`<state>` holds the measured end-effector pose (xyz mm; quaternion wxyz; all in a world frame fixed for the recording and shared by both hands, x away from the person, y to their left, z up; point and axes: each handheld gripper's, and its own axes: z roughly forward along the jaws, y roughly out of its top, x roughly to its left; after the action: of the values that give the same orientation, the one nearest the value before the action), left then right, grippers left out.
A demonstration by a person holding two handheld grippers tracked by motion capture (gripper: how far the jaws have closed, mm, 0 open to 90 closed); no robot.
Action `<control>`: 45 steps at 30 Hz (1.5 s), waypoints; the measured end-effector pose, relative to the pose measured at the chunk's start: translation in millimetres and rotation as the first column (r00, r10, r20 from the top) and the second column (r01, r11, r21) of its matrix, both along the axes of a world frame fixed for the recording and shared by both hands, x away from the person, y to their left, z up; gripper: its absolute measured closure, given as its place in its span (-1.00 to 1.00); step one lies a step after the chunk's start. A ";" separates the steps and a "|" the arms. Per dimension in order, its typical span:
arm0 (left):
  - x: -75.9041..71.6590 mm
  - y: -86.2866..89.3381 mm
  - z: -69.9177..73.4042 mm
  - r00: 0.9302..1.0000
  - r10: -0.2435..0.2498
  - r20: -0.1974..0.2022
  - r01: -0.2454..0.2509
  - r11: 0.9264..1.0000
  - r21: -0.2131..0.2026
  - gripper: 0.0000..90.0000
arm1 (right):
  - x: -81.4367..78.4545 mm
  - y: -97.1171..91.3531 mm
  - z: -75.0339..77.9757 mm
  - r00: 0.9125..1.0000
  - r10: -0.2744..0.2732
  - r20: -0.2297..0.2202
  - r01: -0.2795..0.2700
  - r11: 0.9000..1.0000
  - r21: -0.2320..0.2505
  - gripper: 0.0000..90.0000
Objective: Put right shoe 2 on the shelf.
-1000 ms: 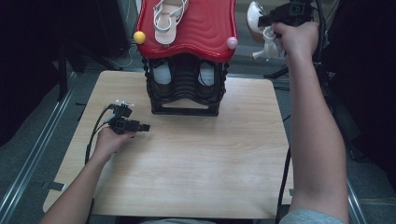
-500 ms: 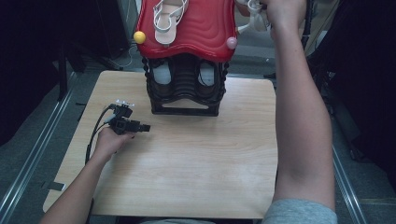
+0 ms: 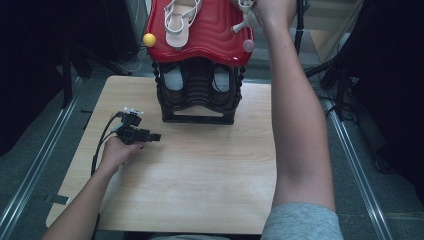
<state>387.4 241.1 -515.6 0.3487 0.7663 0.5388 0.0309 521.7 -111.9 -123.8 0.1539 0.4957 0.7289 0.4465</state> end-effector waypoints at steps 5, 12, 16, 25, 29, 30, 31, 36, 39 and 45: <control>0.0 -0.4 -0.6 1.000 -0.001 0.000 0.001 1.000 0.005 -0.18 | -2.2 15.5 -5.6 1.000 0.020 0.024 -0.018 0.998 -0.059 0.97; -0.3 -1.6 -0.9 1.000 0.000 -0.001 0.000 1.000 0.003 -0.18 | -4.2 29.0 -21.0 0.999 0.043 0.028 -0.039 0.991 -0.127 0.97; -0.3 -0.9 -0.5 1.000 -0.007 -0.002 0.007 1.000 0.007 -0.18 | -3.7 32.6 -31.5 0.998 0.052 0.017 -0.049 0.989 -0.136 0.97; -0.2 -3.1 -1.7 1.000 -0.003 -0.003 0.003 1.000 0.008 -0.18 | -9.1 38.9 -43.1 0.996 0.092 0.002 -0.090 0.982 -0.164 0.97; -0.4 -2.7 -2.1 1.000 -0.004 -0.004 0.004 1.000 0.012 -0.18 | -11.0 41.9 -44.9 0.994 0.113 0.001 -0.111 0.978 -0.174 0.96; -0.3 -2.3 -2.4 1.000 -0.006 -0.006 0.006 1.000 0.014 -0.18 | -11.3 42.2 -45.3 0.993 0.115 0.001 -0.113 0.979 -0.169 0.96; -0.3 -2.1 -2.5 1.000 -0.006 -0.008 0.006 1.000 0.016 -0.18 | -11.5 42.7 -45.8 0.993 0.122 0.001 -0.120 0.978 -0.168 0.96; -0.2 -1.5 -2.7 1.000 -0.002 -0.009 0.002 1.000 0.010 -0.18 | -14.0 48.3 -48.5 0.988 0.155 -0.006 -0.153 0.970 -0.190 0.96; -0.1 -2.0 -3.1 1.000 -0.003 -0.010 0.003 1.000 0.012 -0.18 | -15.3 48.0 -48.9 0.988 0.154 -0.007 -0.152 0.971 -0.185 0.96; 0.2 -2.2 -3.9 1.000 -0.003 -0.014 0.004 1.000 0.017 -0.18 | -14.6 41.4 -48.1 0.985 0.172 -0.011 -0.172 0.979 -0.109 0.82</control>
<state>387.6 238.9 -519.5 0.3382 0.7704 0.5396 0.0297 507.1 -70.5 -171.9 0.1413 0.4220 0.7924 0.4171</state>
